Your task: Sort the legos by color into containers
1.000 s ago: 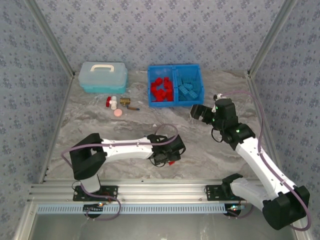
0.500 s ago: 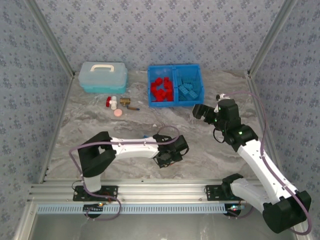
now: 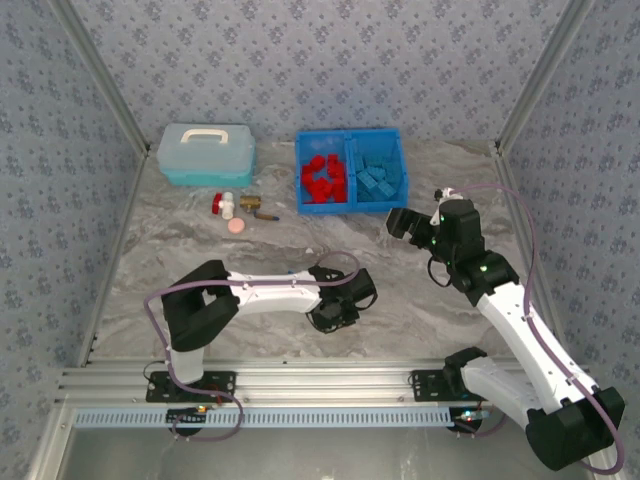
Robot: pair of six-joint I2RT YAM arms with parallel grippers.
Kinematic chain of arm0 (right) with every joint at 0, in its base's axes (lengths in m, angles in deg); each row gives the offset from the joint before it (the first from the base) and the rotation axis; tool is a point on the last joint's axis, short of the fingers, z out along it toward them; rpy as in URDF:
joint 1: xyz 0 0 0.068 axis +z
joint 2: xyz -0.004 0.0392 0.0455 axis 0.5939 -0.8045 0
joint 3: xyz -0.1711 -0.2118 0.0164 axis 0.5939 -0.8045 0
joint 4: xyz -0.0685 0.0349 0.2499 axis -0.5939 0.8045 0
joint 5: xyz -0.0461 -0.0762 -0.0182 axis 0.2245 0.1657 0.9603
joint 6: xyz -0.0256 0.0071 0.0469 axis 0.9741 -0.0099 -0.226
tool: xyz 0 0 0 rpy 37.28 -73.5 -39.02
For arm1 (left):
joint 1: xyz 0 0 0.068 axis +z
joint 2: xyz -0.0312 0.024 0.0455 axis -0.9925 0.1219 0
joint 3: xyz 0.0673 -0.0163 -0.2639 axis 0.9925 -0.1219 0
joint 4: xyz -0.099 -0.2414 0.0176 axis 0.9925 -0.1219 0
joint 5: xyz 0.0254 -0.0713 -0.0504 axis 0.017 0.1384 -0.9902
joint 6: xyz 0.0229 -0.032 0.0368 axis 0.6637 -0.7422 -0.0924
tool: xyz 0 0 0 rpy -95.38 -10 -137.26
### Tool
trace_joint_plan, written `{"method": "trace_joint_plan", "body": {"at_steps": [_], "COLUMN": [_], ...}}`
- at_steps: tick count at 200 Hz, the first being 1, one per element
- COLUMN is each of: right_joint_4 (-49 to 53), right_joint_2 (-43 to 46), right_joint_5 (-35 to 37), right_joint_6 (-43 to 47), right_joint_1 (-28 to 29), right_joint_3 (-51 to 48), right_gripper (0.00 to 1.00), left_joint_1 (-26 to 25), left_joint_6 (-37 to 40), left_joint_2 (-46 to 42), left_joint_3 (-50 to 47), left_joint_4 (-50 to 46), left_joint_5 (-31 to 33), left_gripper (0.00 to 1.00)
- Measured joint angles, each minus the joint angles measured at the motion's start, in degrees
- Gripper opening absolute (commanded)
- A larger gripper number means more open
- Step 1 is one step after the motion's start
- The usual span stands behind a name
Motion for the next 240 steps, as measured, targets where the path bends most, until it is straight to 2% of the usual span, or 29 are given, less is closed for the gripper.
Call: {"method": "trace_joint_plan", "body": {"at_steps": [21, 40, 93, 115, 139, 157, 169, 187, 216, 240], "right_joint_4": [0.0, 0.0, 0.6, 1.3, 2.6, 3.8, 4.3, 5.1, 6.0, 6.0], "right_joint_2": [0.0, 0.2, 1.8, 2.7, 4.1, 5.5, 6.3, 7.5, 7.9, 7.9], "right_joint_5": [-0.1, -0.2, -0.4, -0.6, -0.6, -0.5, -0.5, -0.5, -0.5, -0.6], "right_joint_6": [0.0, 0.0, -0.3, -0.5, -0.5, -0.5, -0.5, -0.6, -0.7, -1.1], "right_joint_1": [0.0, 0.0, 0.0, 0.0, 0.0, 0.0, 0.0, 0.0, 0.0, 0.0], "right_joint_3": [0.0, 0.0, -0.3, -0.4, -0.4, -0.4, -0.4, -0.4, -0.4, -0.9], "right_gripper": [1.00, 1.00, 1.00, 1.00, 1.00, 1.00, 1.00, 1.00, 1.00, 1.00], "left_joint_1": [1.9, 5.4, 20.5, 25.8, 29.4, 31.4, 32.6, 34.6, 37.1, 37.4], "left_joint_6": [5.3, 12.8, 36.3, 43.8, 50.9, 53.8, 54.7, 55.1, 57.0, 57.9], "left_joint_2": [-1.5, -2.5, -0.3, 8.5, 23.1, 34.9, 40.5, 43.5, 43.7, 43.3], "left_joint_3": [1.5, 7.6, 28.3, 40.9, 59.4, 74.9, 81.6, 83.0, 82.1, 82.1], "left_joint_4": [-1.6, -4.8, -5.0, -5.0, -7.1, -10.0, -11.5, -12.4, -11.4, -10.2], "left_joint_5": [2.3, 6.0, 13.1, 15.0, 16.7, 17.3, 17.1, 15.4, 12.7, 11.8], "left_gripper": [0.22, 0.21, 0.20, 0.20, 0.20, 0.22, 0.23, 0.31, 0.45, 0.50]}}
